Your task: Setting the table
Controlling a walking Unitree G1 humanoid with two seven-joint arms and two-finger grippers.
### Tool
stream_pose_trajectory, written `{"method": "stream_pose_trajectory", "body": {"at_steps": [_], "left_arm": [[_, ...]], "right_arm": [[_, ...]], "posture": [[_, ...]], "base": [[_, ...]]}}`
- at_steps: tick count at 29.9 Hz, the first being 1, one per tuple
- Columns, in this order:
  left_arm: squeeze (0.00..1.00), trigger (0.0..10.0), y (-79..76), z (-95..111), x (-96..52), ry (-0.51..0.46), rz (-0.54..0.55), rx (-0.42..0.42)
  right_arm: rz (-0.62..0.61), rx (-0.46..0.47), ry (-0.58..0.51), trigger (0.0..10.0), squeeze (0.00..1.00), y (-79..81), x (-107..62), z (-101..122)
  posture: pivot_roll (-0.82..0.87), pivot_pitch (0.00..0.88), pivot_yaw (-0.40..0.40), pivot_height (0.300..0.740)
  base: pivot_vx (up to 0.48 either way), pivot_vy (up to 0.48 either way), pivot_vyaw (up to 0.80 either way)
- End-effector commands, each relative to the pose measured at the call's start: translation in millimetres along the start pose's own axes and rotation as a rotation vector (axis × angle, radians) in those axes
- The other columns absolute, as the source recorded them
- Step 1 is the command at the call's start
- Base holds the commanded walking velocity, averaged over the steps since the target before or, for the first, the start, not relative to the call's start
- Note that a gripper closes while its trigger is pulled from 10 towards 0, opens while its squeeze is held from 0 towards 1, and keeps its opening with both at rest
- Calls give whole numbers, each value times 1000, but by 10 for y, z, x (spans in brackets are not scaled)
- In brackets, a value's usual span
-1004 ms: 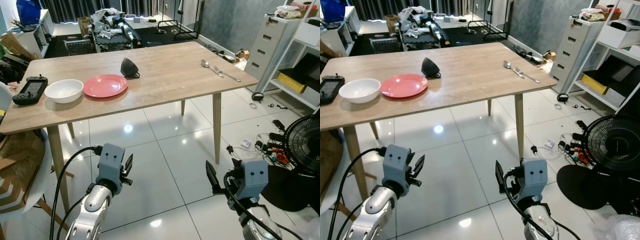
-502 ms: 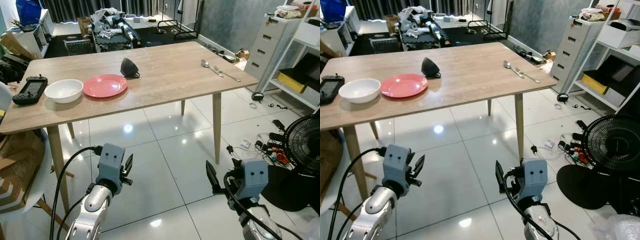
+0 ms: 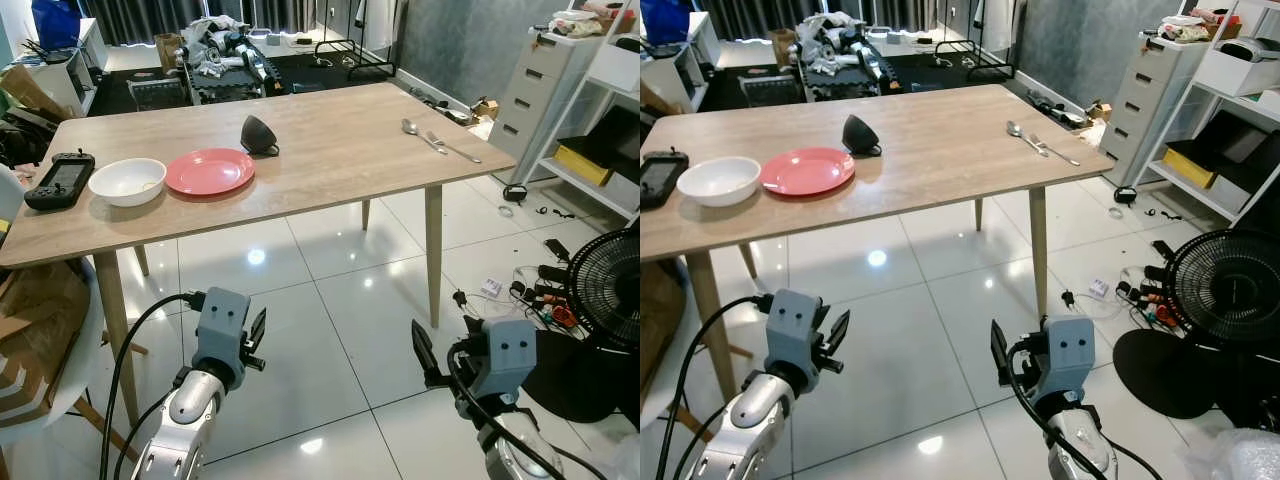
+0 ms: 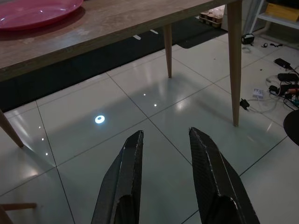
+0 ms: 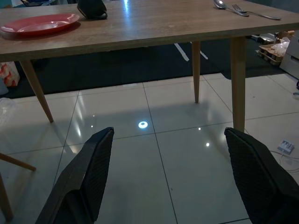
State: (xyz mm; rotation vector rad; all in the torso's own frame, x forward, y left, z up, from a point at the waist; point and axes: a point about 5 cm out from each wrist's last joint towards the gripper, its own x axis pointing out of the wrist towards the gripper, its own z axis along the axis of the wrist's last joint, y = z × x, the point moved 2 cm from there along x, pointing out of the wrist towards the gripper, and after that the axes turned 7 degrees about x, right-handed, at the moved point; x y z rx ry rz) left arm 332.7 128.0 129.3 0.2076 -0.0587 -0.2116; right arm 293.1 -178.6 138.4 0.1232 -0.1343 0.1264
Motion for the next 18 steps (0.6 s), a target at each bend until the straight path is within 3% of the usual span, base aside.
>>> {"method": "stream_pose_trajectory", "body": {"at_steps": [1,18], "left_arm": [[0,10000,-3,-85,-21,36,-1,5],[0,10000,11,-87,-21,33,2,7]], "right_arm": [[-2,-7,20,10000,0,-4,-14,-53],[7,-5,16,10000,0,15,11,-55]], "posture": [[-46,92,109,740],[-40,71,108,740]], "base": [[0,0,0],[0,0,0]]}}
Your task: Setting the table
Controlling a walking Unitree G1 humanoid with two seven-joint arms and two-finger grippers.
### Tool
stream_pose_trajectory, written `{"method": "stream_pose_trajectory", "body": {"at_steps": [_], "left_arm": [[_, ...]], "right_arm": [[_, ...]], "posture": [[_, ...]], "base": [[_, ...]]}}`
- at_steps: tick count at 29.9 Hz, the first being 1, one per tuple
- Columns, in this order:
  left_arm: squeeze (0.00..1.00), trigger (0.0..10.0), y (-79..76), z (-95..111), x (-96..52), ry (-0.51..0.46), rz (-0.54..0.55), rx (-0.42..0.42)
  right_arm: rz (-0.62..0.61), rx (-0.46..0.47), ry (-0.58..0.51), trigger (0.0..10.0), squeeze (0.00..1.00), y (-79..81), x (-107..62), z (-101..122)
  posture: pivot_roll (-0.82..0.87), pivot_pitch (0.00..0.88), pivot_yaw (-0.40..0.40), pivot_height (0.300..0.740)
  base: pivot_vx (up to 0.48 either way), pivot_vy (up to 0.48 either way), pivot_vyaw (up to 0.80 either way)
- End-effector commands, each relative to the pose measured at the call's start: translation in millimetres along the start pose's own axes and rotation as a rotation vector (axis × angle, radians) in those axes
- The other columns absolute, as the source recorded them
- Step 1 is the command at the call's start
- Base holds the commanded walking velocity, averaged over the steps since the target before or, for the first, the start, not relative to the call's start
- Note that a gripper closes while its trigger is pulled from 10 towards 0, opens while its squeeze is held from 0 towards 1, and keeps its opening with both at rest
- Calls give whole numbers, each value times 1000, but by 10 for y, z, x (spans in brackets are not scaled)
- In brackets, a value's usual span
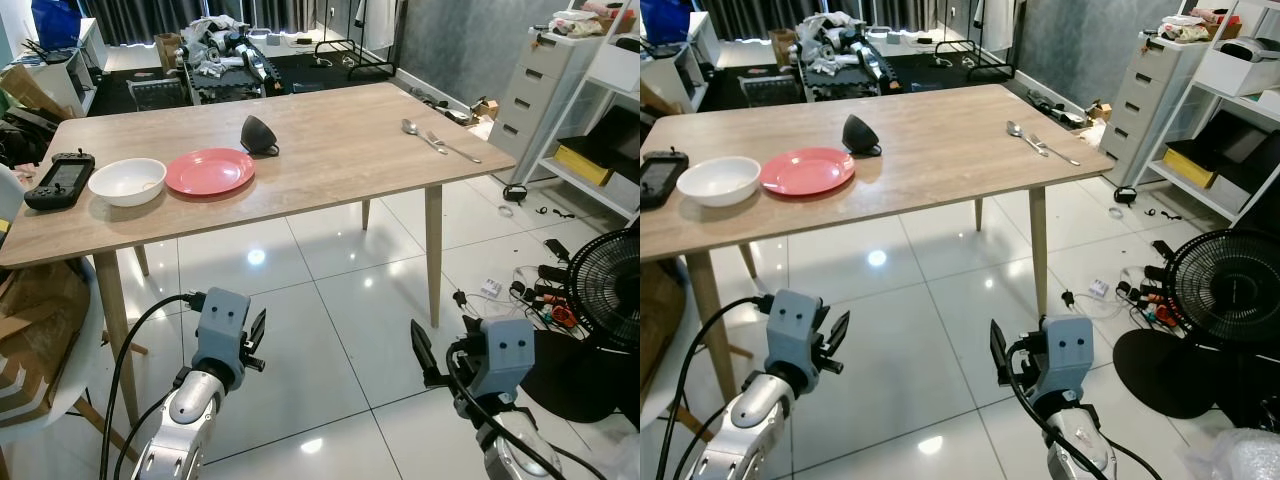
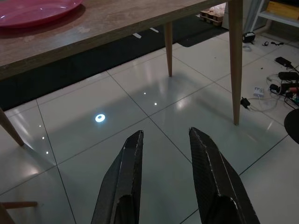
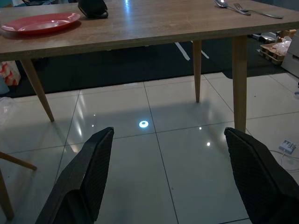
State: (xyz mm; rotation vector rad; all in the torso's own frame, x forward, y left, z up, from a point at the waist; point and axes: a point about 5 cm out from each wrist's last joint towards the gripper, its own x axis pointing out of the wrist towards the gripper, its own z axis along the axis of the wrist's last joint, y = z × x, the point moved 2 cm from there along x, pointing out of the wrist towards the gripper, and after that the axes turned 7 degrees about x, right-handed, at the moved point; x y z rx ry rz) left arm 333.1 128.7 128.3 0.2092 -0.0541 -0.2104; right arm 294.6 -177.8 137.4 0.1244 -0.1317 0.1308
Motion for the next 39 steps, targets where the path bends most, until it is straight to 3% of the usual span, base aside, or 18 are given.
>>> {"method": "stream_pose_trajectory", "body": {"at_steps": [1,7,10,16,22,31,39], "left_arm": [[0,10000,8,-66,-17,26,3,4],[0,10000,27,8,8,10,9,-5],[0,10000,98,182,59,-38,34,-7],[0,10000,184,328,83,-75,69,-8],[0,10000,193,355,82,-80,78,4],[0,10000,187,361,40,-82,84,20],[0,10000,182,364,38,-81,88,12]], "right_arm": [[2,-6,12,10000,0,7,-1,-38],[-2,-3,-24,10000,0,19,29,60],[-10,24,-96,10000,0,56,99,260],[-41,17,-140,10000,0,22,147,395],[-79,-12,-128,10000,0,-55,135,379],[-255,-75,-93,10000,0,-299,118,322],[-287,-91,-43,10000,0,-353,110,200]], "posture": [[-39,69,108,740],[-32,69,112,740],[-11,74,120,740],[7,84,109,740],[7,89,107,740],[9,94,105,740],[10,97,101,740]], "base": [[0,0,0],[0,0,0],[0,0,0],[0,0,0],[0,0,0],[0,0,0],[0,0,0]]}}
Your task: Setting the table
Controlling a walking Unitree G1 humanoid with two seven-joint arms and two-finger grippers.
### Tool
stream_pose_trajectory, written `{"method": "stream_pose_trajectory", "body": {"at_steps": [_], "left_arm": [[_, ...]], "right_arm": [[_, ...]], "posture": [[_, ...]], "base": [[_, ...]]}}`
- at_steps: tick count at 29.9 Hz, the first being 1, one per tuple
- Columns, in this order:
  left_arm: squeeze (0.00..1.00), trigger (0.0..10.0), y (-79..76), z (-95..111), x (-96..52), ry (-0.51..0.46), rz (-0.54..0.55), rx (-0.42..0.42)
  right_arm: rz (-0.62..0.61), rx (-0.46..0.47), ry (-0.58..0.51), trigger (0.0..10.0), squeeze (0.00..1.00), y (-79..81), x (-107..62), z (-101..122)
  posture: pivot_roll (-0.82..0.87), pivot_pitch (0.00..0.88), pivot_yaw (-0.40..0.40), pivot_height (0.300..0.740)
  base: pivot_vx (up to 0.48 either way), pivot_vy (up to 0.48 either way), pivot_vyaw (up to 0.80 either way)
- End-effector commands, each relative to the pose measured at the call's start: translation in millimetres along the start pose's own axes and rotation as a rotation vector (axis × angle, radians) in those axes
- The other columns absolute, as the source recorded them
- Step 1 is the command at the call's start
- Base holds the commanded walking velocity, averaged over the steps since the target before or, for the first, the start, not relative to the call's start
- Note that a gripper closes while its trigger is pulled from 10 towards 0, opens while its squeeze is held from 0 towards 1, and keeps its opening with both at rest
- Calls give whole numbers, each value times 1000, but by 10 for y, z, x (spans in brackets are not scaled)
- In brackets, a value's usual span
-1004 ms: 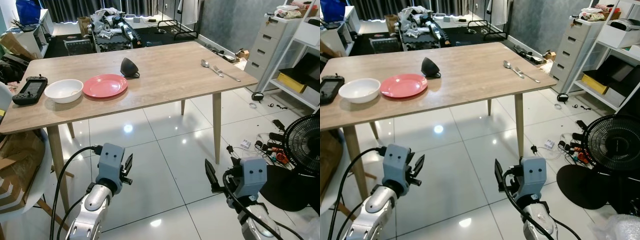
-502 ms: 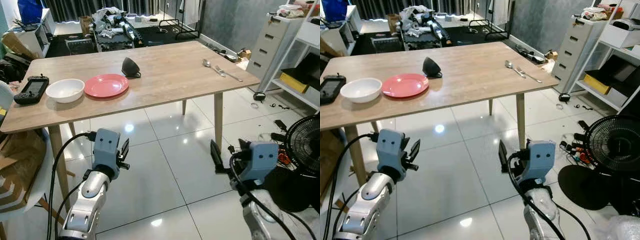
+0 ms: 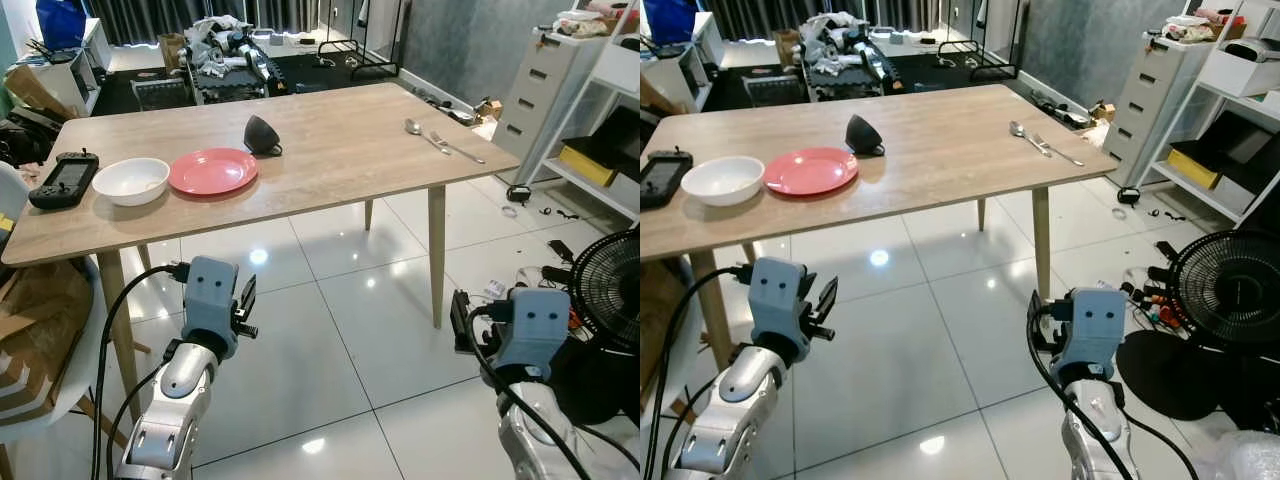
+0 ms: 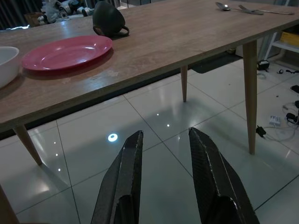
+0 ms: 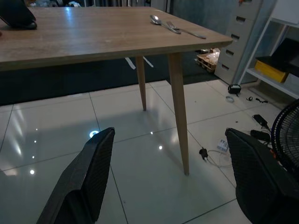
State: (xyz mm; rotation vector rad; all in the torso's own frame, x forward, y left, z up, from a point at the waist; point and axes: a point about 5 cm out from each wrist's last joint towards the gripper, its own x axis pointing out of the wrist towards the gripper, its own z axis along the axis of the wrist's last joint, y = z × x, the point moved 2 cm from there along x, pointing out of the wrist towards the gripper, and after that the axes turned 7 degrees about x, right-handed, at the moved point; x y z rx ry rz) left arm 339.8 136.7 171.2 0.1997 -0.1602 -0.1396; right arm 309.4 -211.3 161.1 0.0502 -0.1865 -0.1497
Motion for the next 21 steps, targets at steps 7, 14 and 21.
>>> {"method": "stream_pose_trajectory", "body": {"at_steps": [7,14,21], "left_arm": [[0,10000,-11,-42,-36,24,4,7],[0,10000,-40,-40,-29,24,-4,7],[0,10000,-45,-31,-17,21,-5,7]], "right_arm": [[16,17,16,10000,0,21,-47,-44],[18,17,16,10000,0,30,-58,-47],[20,17,10,10000,0,32,-36,-32]], "posture": [[5,100,104,740],[-1,96,104,740],[-5,93,100,740]], "base": [[0,0,0],[0,0,0],[0,0,0]]}}
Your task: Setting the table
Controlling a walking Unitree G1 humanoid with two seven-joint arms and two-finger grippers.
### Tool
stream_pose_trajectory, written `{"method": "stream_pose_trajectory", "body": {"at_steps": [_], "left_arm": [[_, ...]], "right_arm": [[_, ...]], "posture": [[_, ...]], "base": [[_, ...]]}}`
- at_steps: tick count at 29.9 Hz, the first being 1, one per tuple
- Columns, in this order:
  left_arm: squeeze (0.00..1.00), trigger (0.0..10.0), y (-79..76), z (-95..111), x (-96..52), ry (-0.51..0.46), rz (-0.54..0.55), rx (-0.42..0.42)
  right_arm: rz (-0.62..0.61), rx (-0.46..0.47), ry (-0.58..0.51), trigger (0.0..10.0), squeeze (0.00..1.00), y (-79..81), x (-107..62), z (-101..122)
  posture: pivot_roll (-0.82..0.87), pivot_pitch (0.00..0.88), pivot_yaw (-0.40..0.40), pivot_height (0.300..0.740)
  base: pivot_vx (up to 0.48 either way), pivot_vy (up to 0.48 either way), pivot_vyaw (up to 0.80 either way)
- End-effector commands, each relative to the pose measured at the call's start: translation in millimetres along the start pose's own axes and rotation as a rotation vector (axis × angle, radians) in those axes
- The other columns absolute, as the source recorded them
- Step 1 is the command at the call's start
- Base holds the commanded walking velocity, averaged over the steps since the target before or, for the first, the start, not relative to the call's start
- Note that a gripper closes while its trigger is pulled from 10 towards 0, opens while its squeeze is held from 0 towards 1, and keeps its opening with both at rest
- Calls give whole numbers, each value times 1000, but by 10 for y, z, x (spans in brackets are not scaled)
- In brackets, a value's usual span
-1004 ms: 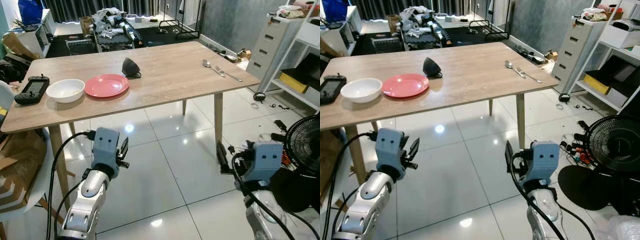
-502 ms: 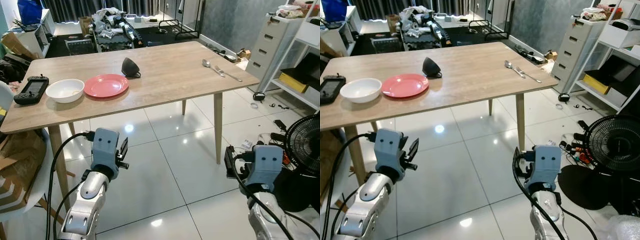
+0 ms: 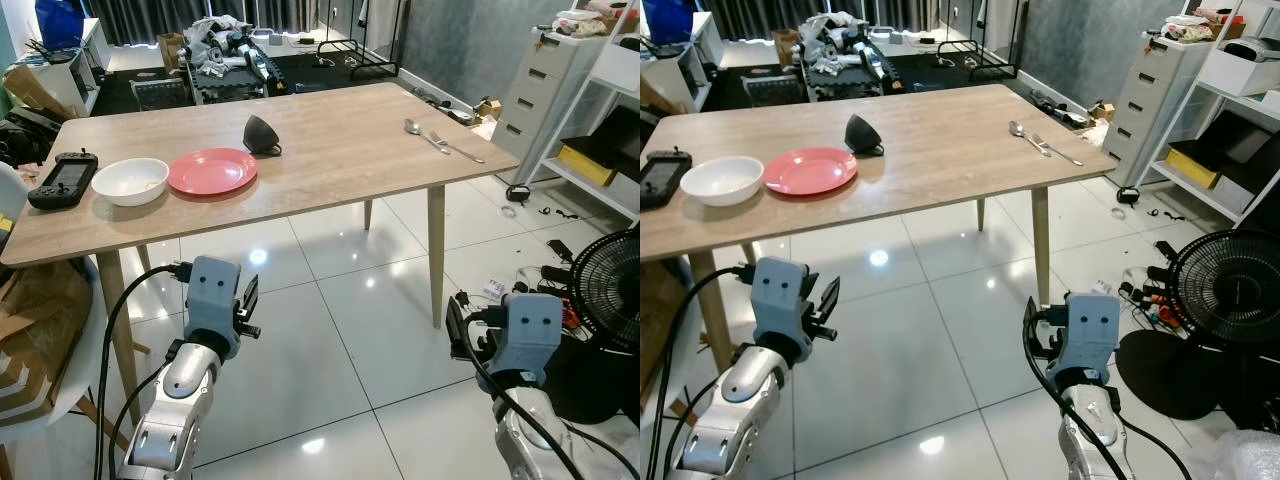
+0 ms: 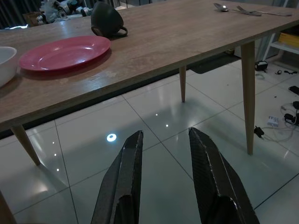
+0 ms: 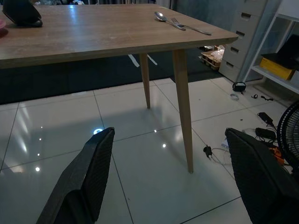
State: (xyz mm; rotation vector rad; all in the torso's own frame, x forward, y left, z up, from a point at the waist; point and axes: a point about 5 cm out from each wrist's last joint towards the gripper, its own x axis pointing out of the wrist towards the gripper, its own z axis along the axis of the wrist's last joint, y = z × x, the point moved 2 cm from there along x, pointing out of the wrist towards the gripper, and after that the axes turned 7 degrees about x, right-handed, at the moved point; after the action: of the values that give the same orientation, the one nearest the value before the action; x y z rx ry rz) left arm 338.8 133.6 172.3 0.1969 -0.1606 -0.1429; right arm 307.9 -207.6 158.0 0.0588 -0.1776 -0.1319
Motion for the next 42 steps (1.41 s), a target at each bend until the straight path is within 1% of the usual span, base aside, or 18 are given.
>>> {"method": "stream_pose_trajectory", "body": {"at_steps": [1,17,42], "left_arm": [[0,10000,-16,-48,-14,22,2,9],[0,10000,-47,-60,-9,25,-3,11],[0,10000,-38,-59,-4,28,2,17]], "right_arm": [[10,7,0,10000,0,5,-7,-1],[19,4,0,10000,0,14,-2,1],[33,6,0,10000,0,44,11,0]], "posture": [[-6,92,95,740],[-7,82,95,740],[-2,86,93,740]], "base": [[0,0,0],[0,0,0],[0,0,0]]}}
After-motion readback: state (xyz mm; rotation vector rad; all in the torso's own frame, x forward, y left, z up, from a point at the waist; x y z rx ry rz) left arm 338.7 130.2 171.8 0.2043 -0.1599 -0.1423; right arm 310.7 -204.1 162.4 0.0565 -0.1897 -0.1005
